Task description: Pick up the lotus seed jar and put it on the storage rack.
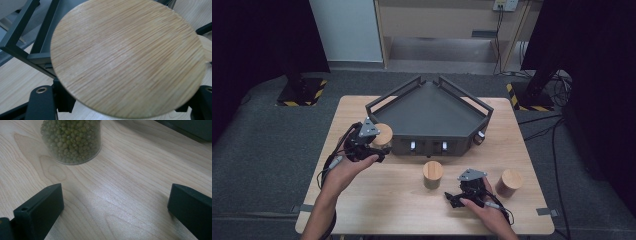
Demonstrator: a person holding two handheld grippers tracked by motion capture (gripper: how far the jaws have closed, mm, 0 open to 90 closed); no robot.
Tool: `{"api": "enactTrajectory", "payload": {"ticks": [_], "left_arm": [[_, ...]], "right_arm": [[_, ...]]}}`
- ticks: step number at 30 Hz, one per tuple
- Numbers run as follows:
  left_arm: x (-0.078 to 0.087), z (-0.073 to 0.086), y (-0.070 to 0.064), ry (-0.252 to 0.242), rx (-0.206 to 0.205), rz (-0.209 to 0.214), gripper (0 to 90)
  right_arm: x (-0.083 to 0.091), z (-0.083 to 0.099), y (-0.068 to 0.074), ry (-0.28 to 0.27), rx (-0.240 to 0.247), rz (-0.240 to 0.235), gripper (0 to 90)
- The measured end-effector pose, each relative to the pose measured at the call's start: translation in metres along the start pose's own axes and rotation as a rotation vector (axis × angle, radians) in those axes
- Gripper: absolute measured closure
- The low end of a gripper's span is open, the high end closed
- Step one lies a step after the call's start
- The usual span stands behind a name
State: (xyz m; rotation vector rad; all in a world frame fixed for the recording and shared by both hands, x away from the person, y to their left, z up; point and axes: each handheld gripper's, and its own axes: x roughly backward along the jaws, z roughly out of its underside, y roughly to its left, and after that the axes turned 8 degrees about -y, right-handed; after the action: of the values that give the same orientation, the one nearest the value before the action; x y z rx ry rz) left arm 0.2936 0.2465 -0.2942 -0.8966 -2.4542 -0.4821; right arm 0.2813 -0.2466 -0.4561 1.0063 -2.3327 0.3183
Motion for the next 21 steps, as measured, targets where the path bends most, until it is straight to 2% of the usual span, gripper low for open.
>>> {"api": "enactTrajectory", "payload": {"ticks": [13,21], "left_arm": [[-0.012,-0.014,0.002,-0.004,-0.011,0.005,24.4],[-0.017,-0.016,0.004,-0.013,-0.002,0.0,24.4]], "right_arm": [[0.0,0.0,0.0,0.0,0.0,0.0,0.7],[0.0,0.0,0.0,0.0,0.0,0.0,0.7]]}}
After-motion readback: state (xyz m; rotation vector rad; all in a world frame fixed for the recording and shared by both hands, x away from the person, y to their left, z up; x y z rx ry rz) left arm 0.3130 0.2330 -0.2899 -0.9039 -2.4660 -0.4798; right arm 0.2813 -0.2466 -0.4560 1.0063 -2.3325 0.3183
